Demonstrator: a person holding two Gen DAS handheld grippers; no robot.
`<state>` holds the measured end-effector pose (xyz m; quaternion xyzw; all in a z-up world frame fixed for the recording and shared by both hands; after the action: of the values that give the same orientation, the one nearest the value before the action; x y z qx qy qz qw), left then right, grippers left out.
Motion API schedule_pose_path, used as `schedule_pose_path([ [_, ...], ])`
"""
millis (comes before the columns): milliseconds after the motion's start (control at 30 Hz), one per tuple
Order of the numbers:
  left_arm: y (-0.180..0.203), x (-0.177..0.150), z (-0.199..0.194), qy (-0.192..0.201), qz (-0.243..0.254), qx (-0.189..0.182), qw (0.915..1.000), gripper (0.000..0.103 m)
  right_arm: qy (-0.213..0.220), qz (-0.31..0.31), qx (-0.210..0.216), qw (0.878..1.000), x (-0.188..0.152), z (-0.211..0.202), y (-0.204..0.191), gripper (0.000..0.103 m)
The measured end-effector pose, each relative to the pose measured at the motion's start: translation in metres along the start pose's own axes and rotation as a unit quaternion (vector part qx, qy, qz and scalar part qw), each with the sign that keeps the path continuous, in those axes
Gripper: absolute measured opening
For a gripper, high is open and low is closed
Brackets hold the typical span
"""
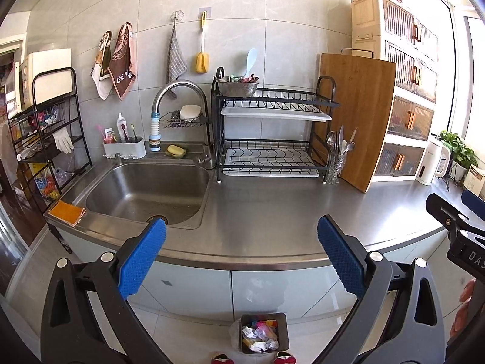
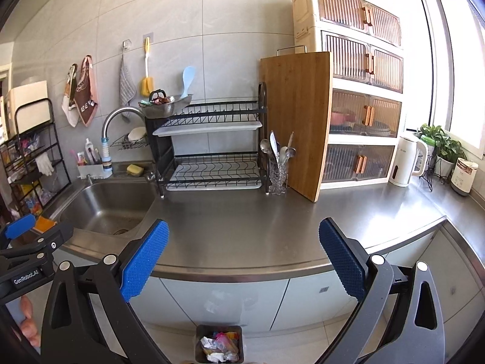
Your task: Collect trash
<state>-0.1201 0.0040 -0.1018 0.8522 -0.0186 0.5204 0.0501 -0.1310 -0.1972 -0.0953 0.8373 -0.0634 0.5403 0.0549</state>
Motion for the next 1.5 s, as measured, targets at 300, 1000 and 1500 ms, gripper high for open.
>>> schedule_pose_path([
  [300, -0.002, 0.010, -0.010, 0.023, -0.002, -0.002, 0.9997, 0.095, 0.011, 0.003, 0.004, 1.000, 0.008, -0.007, -0.001, 0.100],
  [1000, -0.006, 0.018, -0.024, 0.045, 0.003, 0.005, 0.9990, 0.095, 0.035, 0.011, 0.006, 0.999, 0.022, -0.023, 0.000, 0.100],
  [1500, -0.012, 0.014, -0.020, 0.041, 0.003, 0.009, 0.9991, 0.095, 0.033, 0.015, 0.005, 0.999, 0.020, -0.023, 0.003, 0.100],
])
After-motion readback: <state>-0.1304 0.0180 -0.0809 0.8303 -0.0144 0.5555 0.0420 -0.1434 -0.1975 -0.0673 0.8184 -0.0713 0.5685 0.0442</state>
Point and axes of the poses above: each gripper's, at about its wrist camera, not at the fingertips, and z roughly the way its jaws point, y to its right, x to its top, the point moved 5 cm from there along z, roughly the way its jaws point, and after that the axes turned 6 degrees about -x, right-handed, at the moved point
